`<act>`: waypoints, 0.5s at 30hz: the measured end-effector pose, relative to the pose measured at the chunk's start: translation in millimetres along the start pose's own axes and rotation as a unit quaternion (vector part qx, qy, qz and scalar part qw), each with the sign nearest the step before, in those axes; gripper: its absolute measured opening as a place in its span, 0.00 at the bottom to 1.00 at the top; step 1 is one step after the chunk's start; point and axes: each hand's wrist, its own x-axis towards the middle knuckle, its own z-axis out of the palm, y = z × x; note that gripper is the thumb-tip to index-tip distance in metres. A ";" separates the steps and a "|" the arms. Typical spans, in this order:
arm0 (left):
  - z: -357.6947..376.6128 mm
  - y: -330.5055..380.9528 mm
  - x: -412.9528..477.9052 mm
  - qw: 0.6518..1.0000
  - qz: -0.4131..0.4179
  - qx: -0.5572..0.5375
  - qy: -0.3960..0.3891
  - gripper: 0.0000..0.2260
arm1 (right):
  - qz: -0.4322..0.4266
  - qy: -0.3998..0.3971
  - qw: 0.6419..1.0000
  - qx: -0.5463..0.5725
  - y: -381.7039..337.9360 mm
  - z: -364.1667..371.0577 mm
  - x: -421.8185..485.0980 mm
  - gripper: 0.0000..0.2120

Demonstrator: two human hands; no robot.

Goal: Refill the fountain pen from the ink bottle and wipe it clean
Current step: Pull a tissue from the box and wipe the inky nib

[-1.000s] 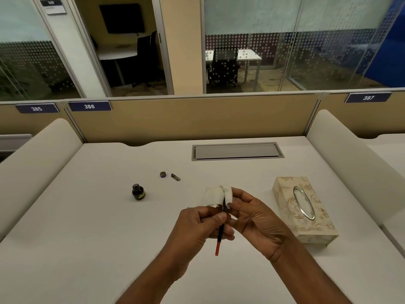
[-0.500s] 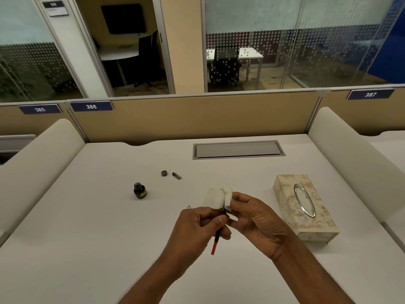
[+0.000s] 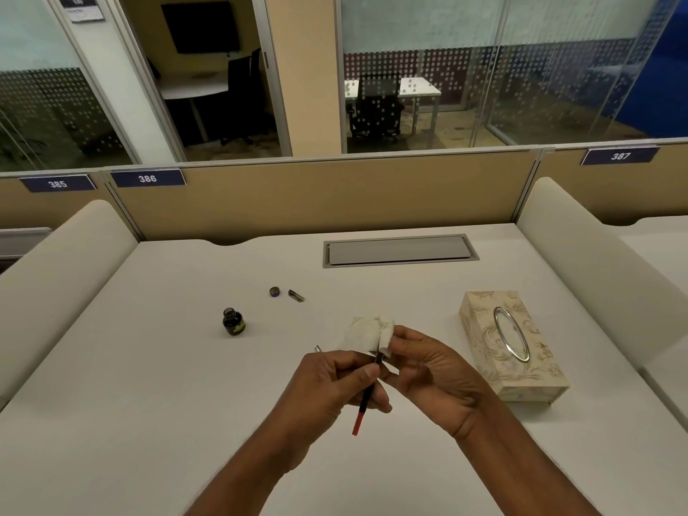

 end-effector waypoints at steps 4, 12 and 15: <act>-2.0 2.8 -1.2 1.000 -0.007 -0.009 -0.010 0.10 | 0.010 -0.011 1.000 0.026 1.9 3.5 -1.3 0.26; -8.1 6.7 -2.2 0.999 -0.029 -0.013 -0.025 0.10 | 0.008 0.030 0.997 0.068 5.3 12.1 -1.7 0.27; -8.5 6.0 -4.1 0.999 -0.040 -0.010 -0.032 0.10 | 0.000 0.047 0.996 0.079 2.4 11.9 -2.8 0.22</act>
